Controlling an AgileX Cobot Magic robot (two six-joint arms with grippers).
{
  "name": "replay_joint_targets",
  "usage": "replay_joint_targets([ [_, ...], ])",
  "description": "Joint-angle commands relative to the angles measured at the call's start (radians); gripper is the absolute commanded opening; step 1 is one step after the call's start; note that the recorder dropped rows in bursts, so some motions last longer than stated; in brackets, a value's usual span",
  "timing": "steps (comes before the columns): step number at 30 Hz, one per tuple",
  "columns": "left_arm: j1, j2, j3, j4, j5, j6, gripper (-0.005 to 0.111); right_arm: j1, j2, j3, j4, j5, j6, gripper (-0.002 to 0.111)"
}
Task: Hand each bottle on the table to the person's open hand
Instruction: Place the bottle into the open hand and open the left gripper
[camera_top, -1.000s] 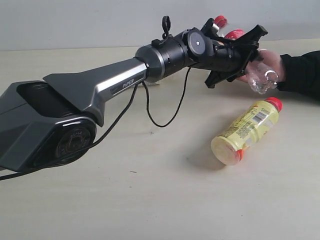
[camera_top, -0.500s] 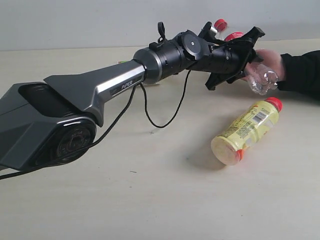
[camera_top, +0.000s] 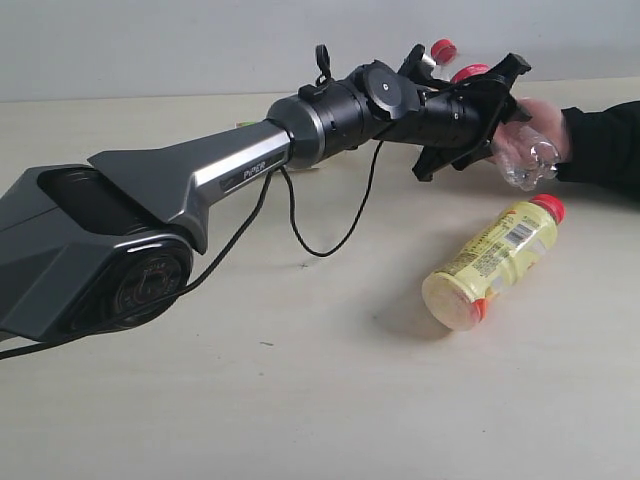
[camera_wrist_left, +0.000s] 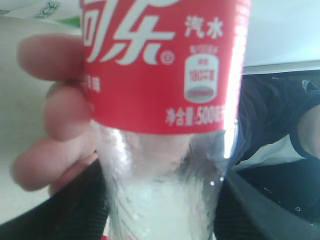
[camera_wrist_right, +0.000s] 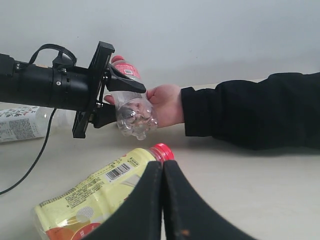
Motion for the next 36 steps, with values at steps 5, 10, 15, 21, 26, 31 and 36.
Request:
replay_joint_targets([
  [5, 0.005, -0.005, -0.007, -0.028, 0.020, 0.010, 0.064, -0.003, -0.006, 0.004, 0.000, -0.005, 0.000, 0.000],
  [10, 0.005, -0.005, -0.007, -0.033, 0.029, 0.012, 0.084, -0.003, -0.006, 0.004, 0.000, -0.005, 0.000, 0.000],
  [15, 0.005, -0.005, -0.007, -0.033, 0.032, 0.017, 0.088, -0.003, -0.006, 0.004, 0.000, -0.005, 0.000, 0.000],
  [21, 0.005, -0.005, -0.007, -0.034, 0.032, 0.025, 0.088, -0.003, -0.006, 0.004, 0.000, -0.005, 0.000, 0.000],
  [26, 0.010, -0.005, -0.007, -0.034, 0.035, 0.029, 0.088, -0.003, -0.006, 0.004, 0.000, -0.005, 0.000, 0.000],
  [31, 0.019, -0.005, -0.007, -0.034, 0.069, 0.029, 0.088, -0.003, -0.006, 0.004, 0.000, -0.005, 0.000, 0.000],
  [36, 0.028, -0.009, -0.007, -0.050, 0.099, 0.071, 0.088, -0.003, -0.006, 0.004, 0.000, -0.005, 0.000, 0.000],
])
